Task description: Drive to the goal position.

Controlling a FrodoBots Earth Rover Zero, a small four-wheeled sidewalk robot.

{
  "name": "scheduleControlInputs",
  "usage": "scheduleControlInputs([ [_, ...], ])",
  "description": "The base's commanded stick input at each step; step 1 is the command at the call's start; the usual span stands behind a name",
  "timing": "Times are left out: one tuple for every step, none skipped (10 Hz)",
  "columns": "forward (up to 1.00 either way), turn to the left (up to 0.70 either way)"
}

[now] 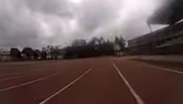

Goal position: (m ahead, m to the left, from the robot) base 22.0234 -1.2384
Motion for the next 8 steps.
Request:
scheduleControlInputs([
  [0.7,0.0],
  [0.7,0.0],
  [0.7,0.0],
  [0.7,0.0],
  [0.7,0.0],
  [0.7,0.0],
  [0.7,0.0],
  [0.7,0.0],
])
